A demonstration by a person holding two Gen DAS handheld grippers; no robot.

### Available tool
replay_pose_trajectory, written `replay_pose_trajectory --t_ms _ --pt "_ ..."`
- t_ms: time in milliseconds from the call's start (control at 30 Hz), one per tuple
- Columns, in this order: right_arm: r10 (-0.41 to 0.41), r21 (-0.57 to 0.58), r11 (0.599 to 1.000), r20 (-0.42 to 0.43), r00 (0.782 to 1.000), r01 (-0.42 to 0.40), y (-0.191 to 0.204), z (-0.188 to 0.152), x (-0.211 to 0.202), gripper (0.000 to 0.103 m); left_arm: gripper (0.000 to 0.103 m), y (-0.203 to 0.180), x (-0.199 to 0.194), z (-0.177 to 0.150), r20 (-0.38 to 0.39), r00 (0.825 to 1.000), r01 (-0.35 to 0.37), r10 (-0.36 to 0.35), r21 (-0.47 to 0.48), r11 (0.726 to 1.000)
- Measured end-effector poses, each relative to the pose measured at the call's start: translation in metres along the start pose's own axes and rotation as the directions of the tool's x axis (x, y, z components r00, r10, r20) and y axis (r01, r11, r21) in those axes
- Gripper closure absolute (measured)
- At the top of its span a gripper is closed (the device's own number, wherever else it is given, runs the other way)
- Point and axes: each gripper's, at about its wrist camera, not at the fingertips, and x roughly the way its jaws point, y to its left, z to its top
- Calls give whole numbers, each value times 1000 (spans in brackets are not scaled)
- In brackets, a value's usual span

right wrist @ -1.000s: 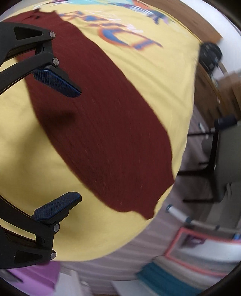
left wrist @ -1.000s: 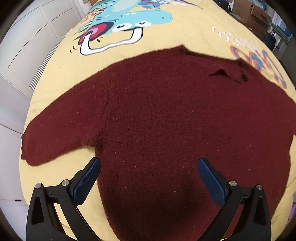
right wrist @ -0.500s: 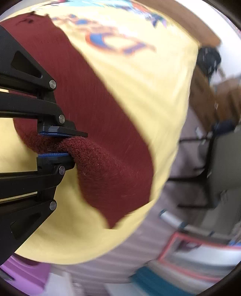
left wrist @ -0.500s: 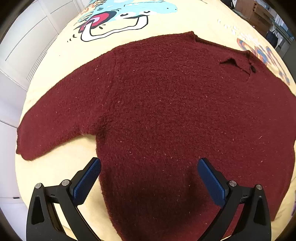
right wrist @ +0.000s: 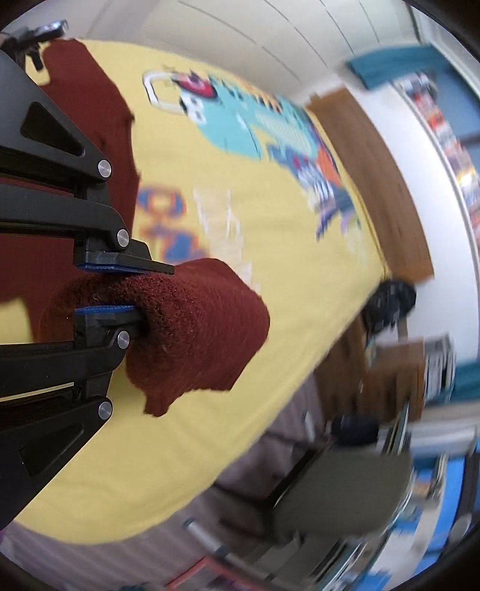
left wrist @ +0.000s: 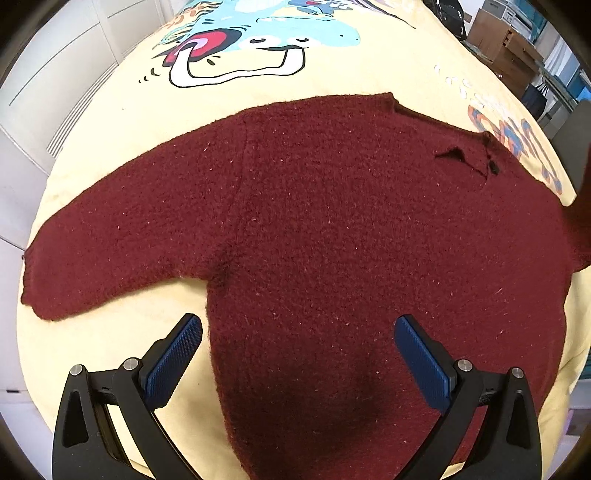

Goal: Fold small clothes
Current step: 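Lift the sleeve and fold it across the sweater body, open right gripper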

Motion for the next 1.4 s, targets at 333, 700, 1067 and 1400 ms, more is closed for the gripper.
replay_pose_trajectory --t_ms 333,700,1067,1400 --pt "133 -161 975 -135 982 -155 150 -35 56 90 1 14 -8 8 28 1000 5 -5 -4 1000" --pt "106 -221 952 -405 908 -210 197 -179 146 90 1 29 0 13 20 1000 2 -1 -79 997" --pt "10 -302 942 -419 908 -150 200 -198 151 56 1 34 -4 5 16 1000 -9 11 -74 997" --pt "-3 -248 963 -387 922 -101 138 -186 103 23 1 21 -8 7 25 1000 -7 8 -32 999"
